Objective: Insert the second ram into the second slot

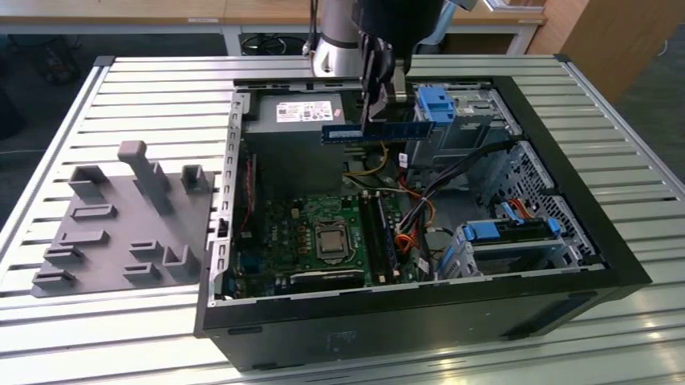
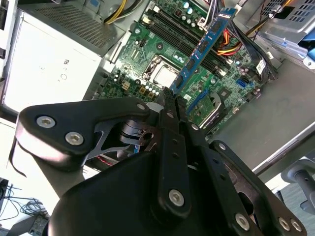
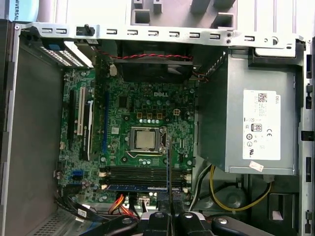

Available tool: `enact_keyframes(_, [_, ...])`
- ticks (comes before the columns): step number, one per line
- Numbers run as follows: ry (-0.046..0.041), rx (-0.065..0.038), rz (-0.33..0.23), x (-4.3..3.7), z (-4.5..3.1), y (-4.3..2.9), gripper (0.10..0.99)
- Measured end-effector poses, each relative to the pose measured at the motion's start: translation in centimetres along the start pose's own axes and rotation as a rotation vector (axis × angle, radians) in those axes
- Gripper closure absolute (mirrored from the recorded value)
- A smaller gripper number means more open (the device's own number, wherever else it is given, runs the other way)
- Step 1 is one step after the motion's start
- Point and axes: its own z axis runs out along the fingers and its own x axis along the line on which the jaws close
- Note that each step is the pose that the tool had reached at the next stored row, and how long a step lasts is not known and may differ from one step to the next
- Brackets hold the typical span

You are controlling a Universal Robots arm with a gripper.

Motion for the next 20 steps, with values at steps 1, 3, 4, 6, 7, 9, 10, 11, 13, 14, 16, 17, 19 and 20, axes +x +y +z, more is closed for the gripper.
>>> enact_keyframes(1, [0.0003, 0.000, 0.001, 0.02, 0.01, 0.00, 0.949])
enact_keyframes(3, [0.0006, 0.000, 0.008, 0.05, 0.00, 0.00, 0.949])
enact_keyframes(4, [0.0004, 0.000, 0.014, 0.07, 0.01, 0.00, 0.949])
enact_keyframes(6, [0.0000, 0.000, 0.025, 0.08, 0.03, 0.00, 0.949])
enact_keyframes(7, [-0.0002, 0.000, 0.031, 0.08, 0.03, 0.00, 0.949])
enact_keyframes(9, [-0.0004, 0.001, 0.041, 0.09, 0.04, 0.00, 0.949])
enact_keyframes(10, [-0.0004, 0.001, 0.047, 0.09, 0.04, 0.00, 0.949])
enact_keyframes(11, [-0.0005, 0.001, 0.053, 0.09, 0.05, 0.00, 0.949])
enact_keyframes(13, [-0.0008, 0.001, 0.064, 0.10, 0.06, 0.00, 0.949])
enact_keyframes(14, [-0.0009, 0.001, 0.069, 0.10, 0.06, -0.01, 0.949])
enact_keyframes(16, [-0.0014, 0.001, 0.079, 0.10, 0.07, 0.00, 0.949])
enact_keyframes(17, [-0.0015, 0.001, 0.083, 0.10, 0.08, -0.01, 0.949])
enact_keyframes(19, [-0.0019, 0.001, 0.091, 0.10, 0.08, -0.01, 0.949])
enact_keyframes(20, [-0.0021, 0.001, 0.096, 0.10, 0.08, -0.01, 0.949])
